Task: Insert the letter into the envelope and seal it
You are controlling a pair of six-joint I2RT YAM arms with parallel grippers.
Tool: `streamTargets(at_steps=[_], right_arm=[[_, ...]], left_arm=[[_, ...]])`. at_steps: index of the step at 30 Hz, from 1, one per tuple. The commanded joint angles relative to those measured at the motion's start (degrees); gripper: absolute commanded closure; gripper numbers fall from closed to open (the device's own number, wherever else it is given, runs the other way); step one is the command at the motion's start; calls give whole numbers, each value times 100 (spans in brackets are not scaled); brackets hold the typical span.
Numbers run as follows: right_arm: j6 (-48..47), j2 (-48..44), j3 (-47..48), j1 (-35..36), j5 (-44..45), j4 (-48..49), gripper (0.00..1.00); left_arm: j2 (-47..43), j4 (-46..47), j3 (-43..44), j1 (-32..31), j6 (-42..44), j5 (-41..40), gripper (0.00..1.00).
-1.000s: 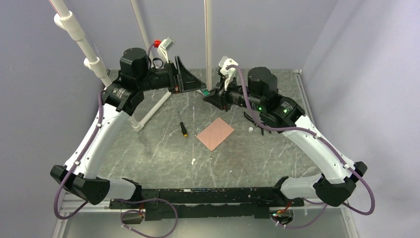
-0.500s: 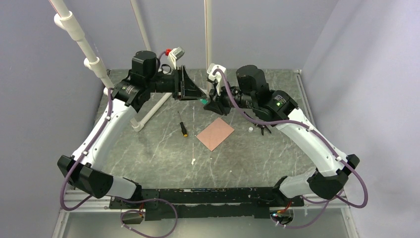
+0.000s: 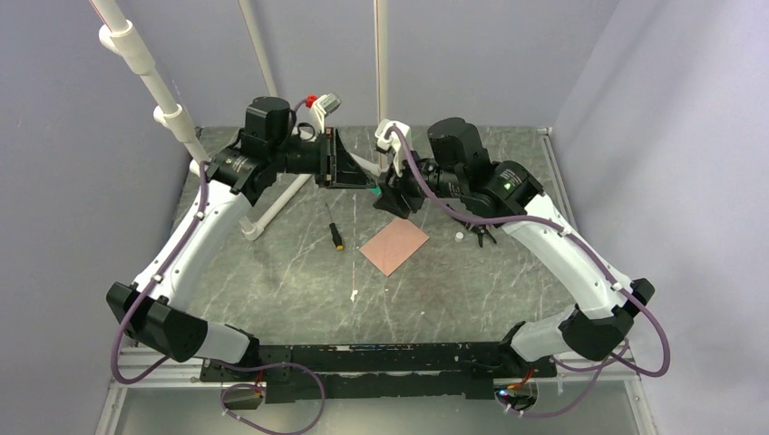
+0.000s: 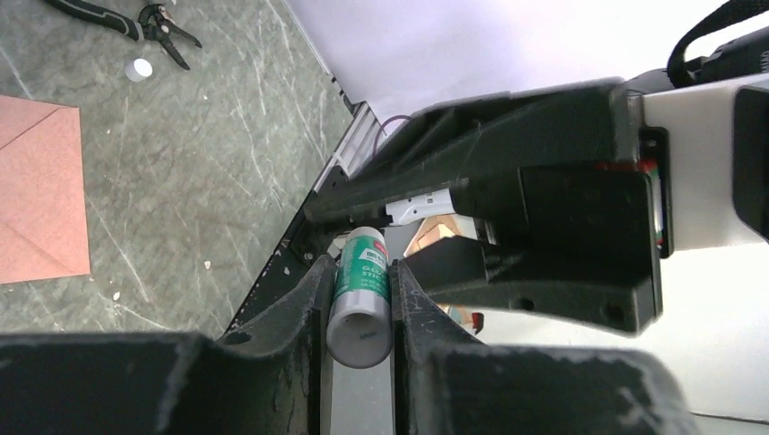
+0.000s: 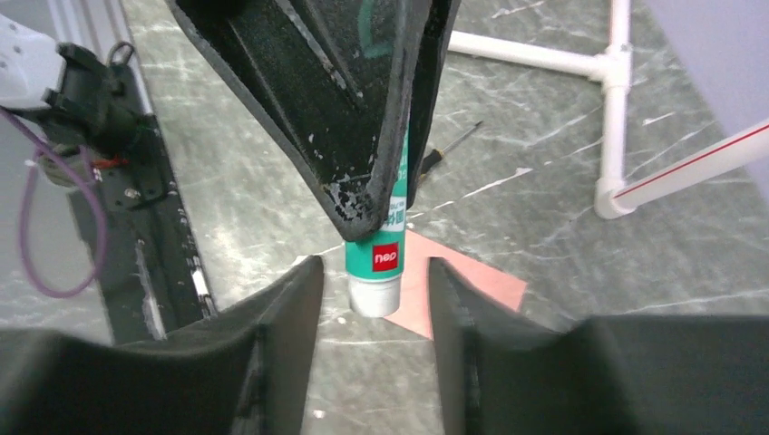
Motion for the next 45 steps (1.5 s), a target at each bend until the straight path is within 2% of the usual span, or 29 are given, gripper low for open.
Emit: streamTargets(at_steps=[1,3,6,9,11,15,19,29,36,45], right_arm=[[254,1,274,1,108,97,32],[465,-221,-29,-15,219,435,18],[1032,-622,-584,-148,648,1158,10],[1936,-885,-1039,-566,755,1513,9],[2581,-849,-1299,-977,805,1510,12],[3598,-444,-1563,-1570,1696,762,28],[4108,156,-1894,-1953,2519,20,35],[4472,1082,-2773,-2282,3276,141,37],[4394,1640,-3001,-2564,3233,811,35],[4293,2319,-2850,-2759,3127,894,46]], left_arm=[[-199,423,-149,-1,155,-265,98],[-301,464,-225,-1,229,-756,98],[-540,507,-495,-1,361,-1971,97],[-816,627,-911,-1,464,-3001,97],[-976,758,-1175,-1,470,-3421,98],[-1093,1087,-1505,-1,545,-3456,98],[-1047,1149,-1603,-1,600,-3306,98],[-954,1287,-1805,-1,512,-3107,98],[-894,1402,-1822,-1,500,-2983,98],[-814,1338,-1727,-1,570,-2944,98]])
